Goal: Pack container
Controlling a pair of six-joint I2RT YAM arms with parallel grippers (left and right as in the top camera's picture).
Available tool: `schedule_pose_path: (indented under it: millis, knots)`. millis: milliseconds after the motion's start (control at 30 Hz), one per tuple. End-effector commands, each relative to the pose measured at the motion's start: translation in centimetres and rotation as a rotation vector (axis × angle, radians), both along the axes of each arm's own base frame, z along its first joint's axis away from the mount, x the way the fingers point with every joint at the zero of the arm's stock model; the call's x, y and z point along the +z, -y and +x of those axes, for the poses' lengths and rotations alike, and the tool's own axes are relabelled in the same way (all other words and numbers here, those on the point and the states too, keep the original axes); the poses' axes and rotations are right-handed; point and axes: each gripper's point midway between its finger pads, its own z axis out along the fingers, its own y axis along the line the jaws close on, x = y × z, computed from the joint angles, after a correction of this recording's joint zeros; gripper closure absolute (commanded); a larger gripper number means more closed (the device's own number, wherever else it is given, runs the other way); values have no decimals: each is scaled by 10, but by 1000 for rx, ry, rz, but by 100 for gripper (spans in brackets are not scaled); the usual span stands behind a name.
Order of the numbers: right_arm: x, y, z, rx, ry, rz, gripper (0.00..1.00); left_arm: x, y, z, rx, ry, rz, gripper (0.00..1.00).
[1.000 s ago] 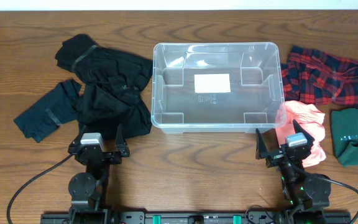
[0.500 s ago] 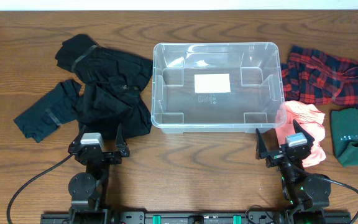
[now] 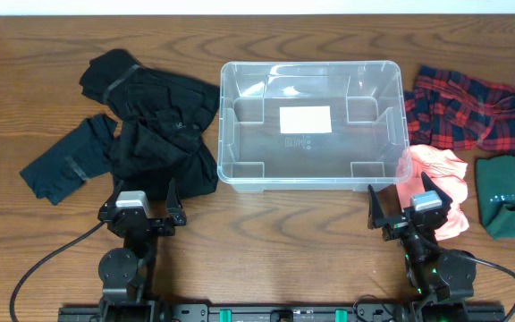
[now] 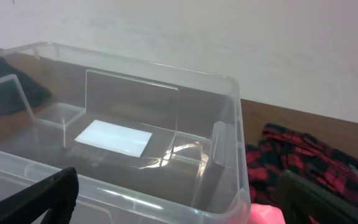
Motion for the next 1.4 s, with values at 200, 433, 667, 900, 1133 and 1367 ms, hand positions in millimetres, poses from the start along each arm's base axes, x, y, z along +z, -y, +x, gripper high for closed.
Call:
schedule_pose_path:
  millis: [200,433,667,900,1133,1367]
  knots:
    - [-1,4,0,-16,2,-10,1,-16,-2,-1,7,-50,19,2]
    - [-1,4,0,-16,2,-10,1,-16,-8,-1,40,-51,23,2]
    - [-1,4,0,-16,2,-10,1,-16,-4,-1,17,-50,21,2]
    - [-1,4,0,-16,2,-10,1,-1,-4,1,18,10,26,2]
    - [-1,4,0,-16,2,-10,1,42,-4,-3,19,107,23,2]
    - [-1,4,0,-16,2,-10,1,99,-4,0,20,89,24,2]
